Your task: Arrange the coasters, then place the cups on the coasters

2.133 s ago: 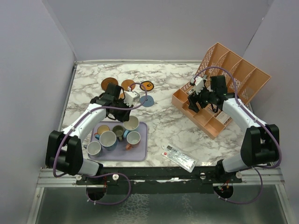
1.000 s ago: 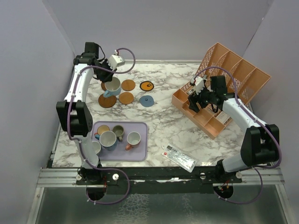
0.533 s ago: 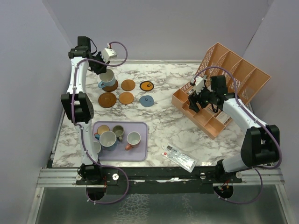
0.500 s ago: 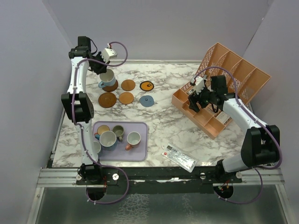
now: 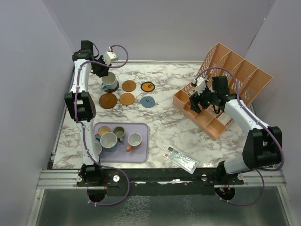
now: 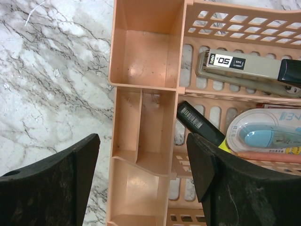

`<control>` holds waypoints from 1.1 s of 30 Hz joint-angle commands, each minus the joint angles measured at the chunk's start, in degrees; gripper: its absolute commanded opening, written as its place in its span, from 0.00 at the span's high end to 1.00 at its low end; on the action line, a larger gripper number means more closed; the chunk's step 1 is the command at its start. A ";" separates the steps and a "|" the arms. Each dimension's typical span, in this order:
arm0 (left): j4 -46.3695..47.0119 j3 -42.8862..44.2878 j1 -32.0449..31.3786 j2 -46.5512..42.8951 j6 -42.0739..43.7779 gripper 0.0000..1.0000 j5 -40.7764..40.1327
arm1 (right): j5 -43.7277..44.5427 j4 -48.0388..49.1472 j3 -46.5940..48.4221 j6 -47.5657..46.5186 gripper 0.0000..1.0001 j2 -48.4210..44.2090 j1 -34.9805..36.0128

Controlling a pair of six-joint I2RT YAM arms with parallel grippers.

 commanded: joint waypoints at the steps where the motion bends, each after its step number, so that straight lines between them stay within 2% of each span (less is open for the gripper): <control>1: 3.27 2.99 1.13 -0.22 -1.73 1.00 3.16 | 0.58 0.18 0.11 -1.02 0.24 -1.16 -0.23; 33: 3.80 3.78 1.54 3.58 -4.22 1.00 -0.39 | 0.76 0.27 0.04 -1.20 0.24 -0.90 -0.28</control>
